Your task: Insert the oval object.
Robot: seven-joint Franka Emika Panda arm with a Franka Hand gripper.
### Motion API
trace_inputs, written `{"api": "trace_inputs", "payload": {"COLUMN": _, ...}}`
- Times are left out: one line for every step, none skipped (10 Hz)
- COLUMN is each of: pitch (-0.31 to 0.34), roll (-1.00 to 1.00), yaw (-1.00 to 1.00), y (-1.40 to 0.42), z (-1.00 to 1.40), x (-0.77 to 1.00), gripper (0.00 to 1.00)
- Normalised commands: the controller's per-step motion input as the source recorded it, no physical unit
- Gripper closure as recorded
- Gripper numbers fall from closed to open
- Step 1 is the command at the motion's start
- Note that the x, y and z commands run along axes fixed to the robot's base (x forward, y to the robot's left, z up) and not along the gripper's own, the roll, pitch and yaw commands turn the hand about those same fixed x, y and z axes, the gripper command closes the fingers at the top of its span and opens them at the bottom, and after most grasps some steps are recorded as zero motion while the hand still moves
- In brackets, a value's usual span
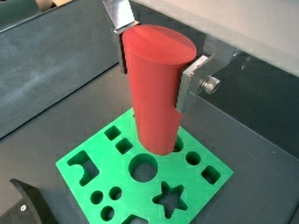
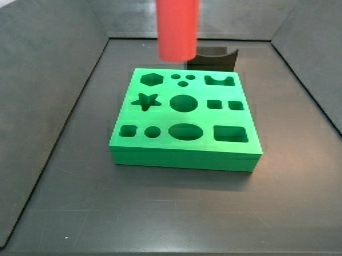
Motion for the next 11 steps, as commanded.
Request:
{"api": "trace_inputs", "payload": {"pitch": -0.187, "roll": 0.06, "yaw": -0.77, "y": -0.45, "z": -0.94, "x": -0.13, "gripper": 1.00}}
{"api": "trace_inputs", "payload": {"pitch": -0.069, "roll": 0.06, "yaw": -0.74, "y": -0.36, "z": -0.94, "x": 0.00, "gripper": 1.00}}
{"api": "trace_inputs", "payload": {"pitch": -0.083, "roll": 0.06, "yaw": -0.59, "y": -0.25, "z": -0.81, "x": 0.00, "gripper": 1.00}}
{"api": "trace_inputs", "payload": {"pitch": -0.060, "roll": 0.08, "yaw": -0.40, "y": -0.19, "z": -0.67, "x": 0.07, "gripper": 1.00}}
{"api": "trace_inputs", "payload": {"pitch": 0.000, "roll": 0.15, "yaw": -0.19, "y": -0.15, "z": -0.66, "x": 0.13, "gripper": 1.00}}
{"api": "trace_inputs", "payload": {"pitch": 0.000, "roll": 0.11, "yaw": 0.00, "y": -0.15, "z": -0.61, "x": 0.25, "gripper": 1.00}}
{"api": "trace_inputs", "payload": {"pitch": 0.000, "roll": 0.09, "yaw": 0.01, "y": -0.23, "z": -0.45, "x": 0.20, "gripper": 1.00}}
{"api": "trace_inputs", "payload": {"pitch": 0.000, "roll": 0.12, "yaw": 0.09, "y": -0.28, "z": -0.39, "x": 0.22, "gripper": 1.00}}
{"api": "trace_inputs", "payload": {"pitch": 0.017, "roll": 0.13, "yaw": 0.09, "y": -0.31, "z": -0.31, "x": 0.23, "gripper": 1.00}}
{"api": "trace_inputs", "payload": {"pitch": 0.009, "roll": 0.11, "yaw": 0.08, "y": -0.23, "z": -0.34, "x": 0.22, "gripper": 1.00}}
{"api": "trace_inputs", "payload": {"pitch": 0.000, "roll": 0.12, "yaw": 0.13, "y": -0.10, "z": -0.41, "x": 0.23, "gripper": 1.00}}
